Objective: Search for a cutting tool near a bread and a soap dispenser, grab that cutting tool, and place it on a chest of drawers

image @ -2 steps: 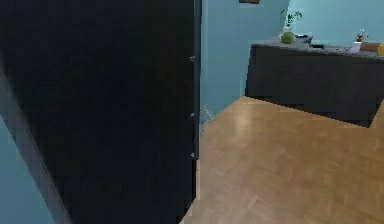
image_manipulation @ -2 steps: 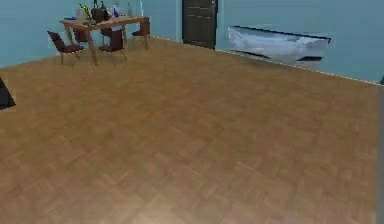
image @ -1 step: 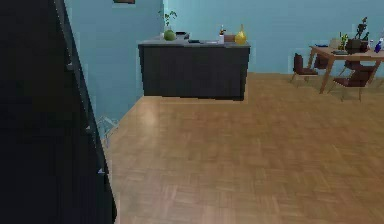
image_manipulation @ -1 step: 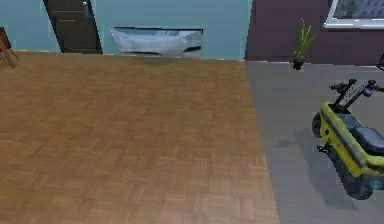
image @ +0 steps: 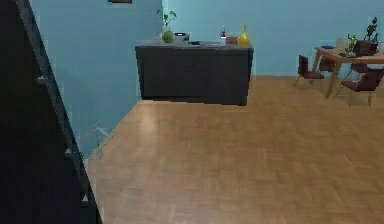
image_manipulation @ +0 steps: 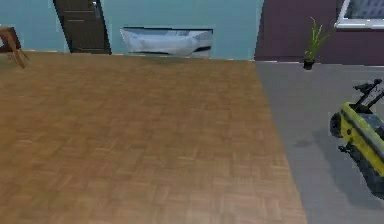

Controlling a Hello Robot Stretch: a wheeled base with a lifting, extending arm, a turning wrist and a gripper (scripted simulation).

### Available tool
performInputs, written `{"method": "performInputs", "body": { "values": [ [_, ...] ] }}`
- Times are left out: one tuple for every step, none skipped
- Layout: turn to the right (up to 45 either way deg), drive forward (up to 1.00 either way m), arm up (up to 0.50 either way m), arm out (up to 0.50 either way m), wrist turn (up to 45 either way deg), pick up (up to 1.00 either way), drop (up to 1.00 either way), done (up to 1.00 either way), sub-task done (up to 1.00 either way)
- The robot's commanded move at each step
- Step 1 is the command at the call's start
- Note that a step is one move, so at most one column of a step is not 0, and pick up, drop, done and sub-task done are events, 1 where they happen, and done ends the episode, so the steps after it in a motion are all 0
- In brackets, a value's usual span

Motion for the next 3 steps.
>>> {"method": "performInputs", "body": {
  "values": [
    [0.0, 1.00, 0.00, 0.00, 0.0, 0.00, 0.00, 0.00, 0.00],
    [30.0, 0.00, 0.00, 0.00, 0.0, 0.00, 0.00, 0.00, 0.00],
    [0.0, 0.05, 0.00, 0.00, 0.0, 0.00, 0.00, 0.00, 0.00]
  ]
}}
